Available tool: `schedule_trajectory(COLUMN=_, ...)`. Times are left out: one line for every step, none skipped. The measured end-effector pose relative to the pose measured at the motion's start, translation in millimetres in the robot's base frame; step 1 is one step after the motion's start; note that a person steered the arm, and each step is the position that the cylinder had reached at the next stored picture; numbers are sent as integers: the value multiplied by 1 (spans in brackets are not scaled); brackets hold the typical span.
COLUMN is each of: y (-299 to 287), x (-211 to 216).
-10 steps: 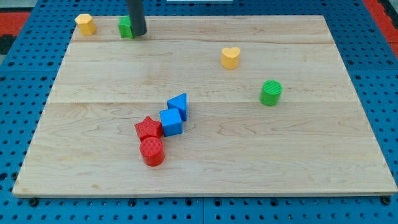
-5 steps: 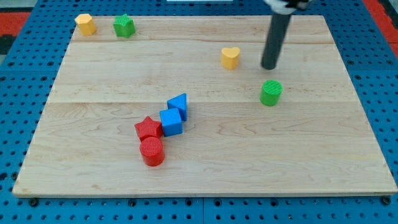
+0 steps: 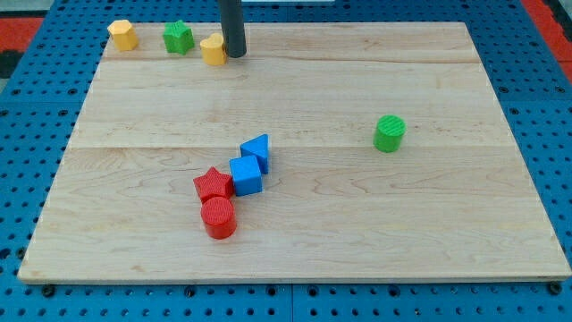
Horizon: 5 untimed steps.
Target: Put the yellow heart bottom right to the green star
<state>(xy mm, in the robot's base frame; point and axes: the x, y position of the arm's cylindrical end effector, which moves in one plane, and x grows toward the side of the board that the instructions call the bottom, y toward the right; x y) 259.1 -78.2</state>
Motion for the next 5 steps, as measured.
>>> schedule_trajectory(y=-10, x=0)
schedule_trajectory(y=-20, x=-11)
schedule_trajectory(y=-34, x=-22)
schedule_trajectory(y=12, x=-12)
schedule_trajectory(y=123, x=-17)
